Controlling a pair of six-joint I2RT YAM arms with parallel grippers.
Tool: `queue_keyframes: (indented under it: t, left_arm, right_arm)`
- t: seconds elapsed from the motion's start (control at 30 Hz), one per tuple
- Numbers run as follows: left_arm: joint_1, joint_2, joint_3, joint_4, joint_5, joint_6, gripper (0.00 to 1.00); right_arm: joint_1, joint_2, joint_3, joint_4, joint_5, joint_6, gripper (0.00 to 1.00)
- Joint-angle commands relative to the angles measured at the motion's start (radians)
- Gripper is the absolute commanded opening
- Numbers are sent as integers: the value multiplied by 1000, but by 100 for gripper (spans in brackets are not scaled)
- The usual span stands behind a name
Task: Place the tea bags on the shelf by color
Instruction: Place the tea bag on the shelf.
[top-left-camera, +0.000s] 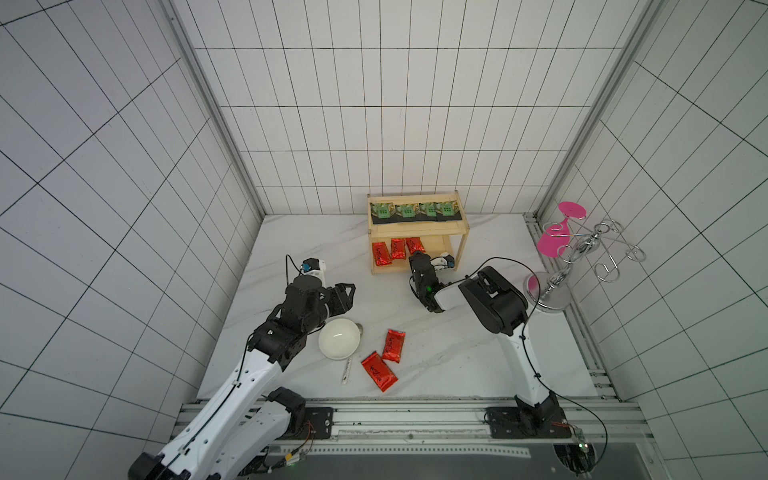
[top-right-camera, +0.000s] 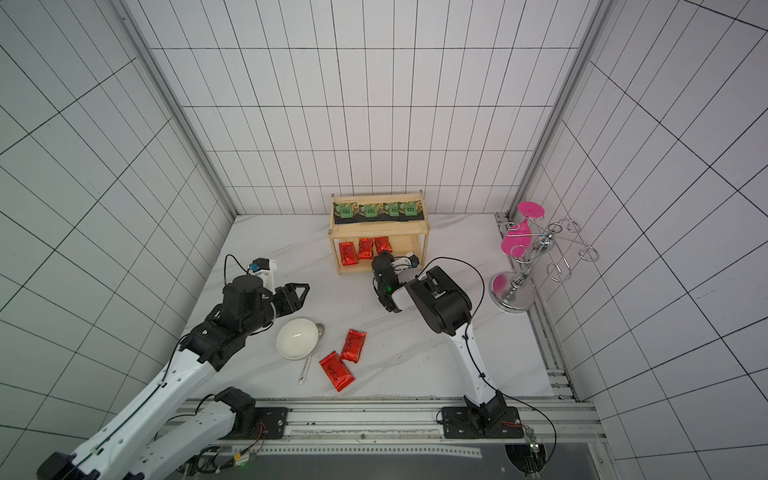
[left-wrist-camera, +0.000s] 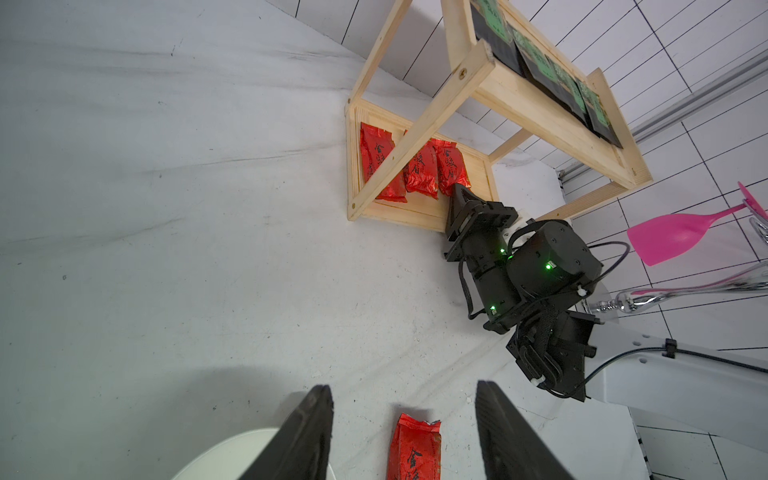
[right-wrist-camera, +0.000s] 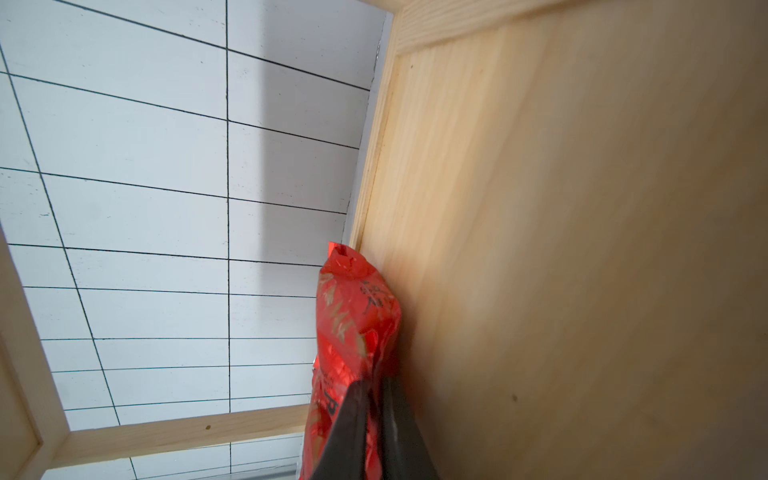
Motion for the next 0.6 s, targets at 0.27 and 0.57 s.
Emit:
queue_keyframes:
  t: [0.27,0.57]
  left_arm:
    - [-5,-15,-13,9,-10,17,58]
    - [-3,-14,-17,17,-7,16,58]
  right_arm:
    - [37,29,71,-47,-22,32,17]
    - [37,-2,15,-49,-27,43,11]
